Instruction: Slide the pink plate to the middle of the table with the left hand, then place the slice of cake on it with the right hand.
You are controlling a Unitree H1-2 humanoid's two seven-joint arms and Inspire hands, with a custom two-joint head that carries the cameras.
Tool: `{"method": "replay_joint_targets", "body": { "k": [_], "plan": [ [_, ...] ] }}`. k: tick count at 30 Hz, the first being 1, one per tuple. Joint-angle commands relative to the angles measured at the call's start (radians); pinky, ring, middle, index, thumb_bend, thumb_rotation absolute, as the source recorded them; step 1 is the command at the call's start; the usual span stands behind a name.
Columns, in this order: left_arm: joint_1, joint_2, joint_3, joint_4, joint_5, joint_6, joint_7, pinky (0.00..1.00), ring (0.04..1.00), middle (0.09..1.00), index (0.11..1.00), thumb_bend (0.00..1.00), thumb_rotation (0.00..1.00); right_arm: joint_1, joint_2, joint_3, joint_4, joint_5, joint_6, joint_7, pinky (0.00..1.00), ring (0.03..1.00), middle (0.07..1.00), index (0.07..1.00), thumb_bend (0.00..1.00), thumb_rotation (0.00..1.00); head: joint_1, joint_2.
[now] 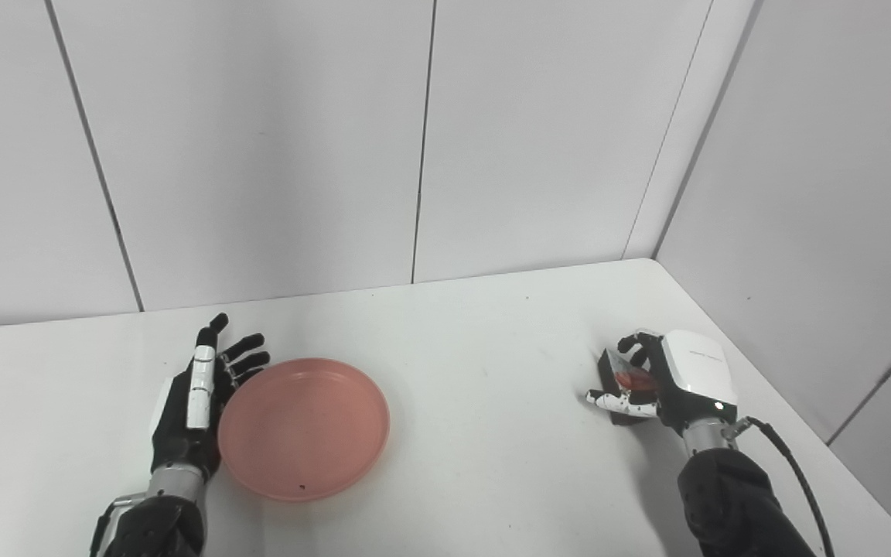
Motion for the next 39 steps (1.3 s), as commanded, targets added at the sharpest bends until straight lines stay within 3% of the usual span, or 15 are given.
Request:
{"method": "replay_joint_targets", "body": {
  "k": [1,8,13,15,16,18,30,34,39],
  "plan": [
    [0.004,-0.002,-0.009,0.008,0.004,0.035,-0.009,0.72,0.729,0.769,0.921,0.68,1.00,-0.010,-0.032,-0.008,-0.013,-0.001,-0.010,-0.019,0.38,0.462,0.564,0.612,0.90,0.44,0.001,0.001],
    [0.005,-0.002,-0.014,0.007,0.004,0.046,-0.012,0.72,0.722,0.772,0.911,0.67,1.00,-0.009,-0.024,-0.016,-0.002,0.035,-0.029,-0.036,0.41,0.491,0.574,0.617,0.85,0.26,0.002,0.003],
    [0.004,-0.004,-0.019,0.012,0.008,0.047,-0.009,0.70,0.718,0.773,0.904,0.68,1.00,-0.009,-0.021,-0.018,0.004,0.070,-0.043,-0.046,0.38,0.439,0.509,0.615,0.80,0.13,0.004,0.003],
    [0.004,-0.004,-0.020,0.011,0.008,0.048,-0.010,0.71,0.721,0.775,0.904,0.68,0.99,-0.009,-0.022,-0.016,0.003,0.077,-0.045,-0.046,0.36,0.412,0.486,0.616,0.62,0.03,0.004,0.004],
    [0.004,-0.003,-0.021,0.010,0.007,0.048,-0.011,0.71,0.721,0.775,0.904,0.68,0.99,-0.009,-0.023,-0.014,0.005,0.080,-0.048,-0.049,0.35,0.396,0.482,0.615,0.59,0.01,0.004,0.004],
    [0.005,-0.003,-0.022,0.010,0.008,0.049,-0.010,0.71,0.724,0.775,0.907,0.68,1.00,-0.010,-0.026,-0.012,0.010,0.086,-0.055,-0.053,0.31,0.359,0.476,0.611,0.57,0.00,0.006,0.004],
    [0.003,-0.010,-0.025,0.013,0.007,0.059,-0.005,0.72,0.724,0.782,0.908,0.67,1.00,-0.007,-0.034,-0.018,0.006,0.137,-0.096,-0.061,0.31,0.365,0.477,0.605,0.57,0.00,0.014,0.005],
    [0.000,-0.011,-0.026,0.021,0.010,0.056,-0.003,0.72,0.720,0.781,0.905,0.67,1.00,-0.009,-0.037,-0.022,-0.044,0.139,-0.115,-0.068,0.30,0.350,0.475,0.602,0.57,0.00,0.017,0.003],
    [-0.007,-0.017,-0.028,0.036,0.012,0.050,0.000,0.73,0.721,0.783,0.903,0.66,1.00,-0.027,-0.041,-0.024,-0.145,0.150,-0.176,-0.068,0.27,0.326,0.477,0.495,0.53,0.00,0.027,-0.001]
  ]
}}
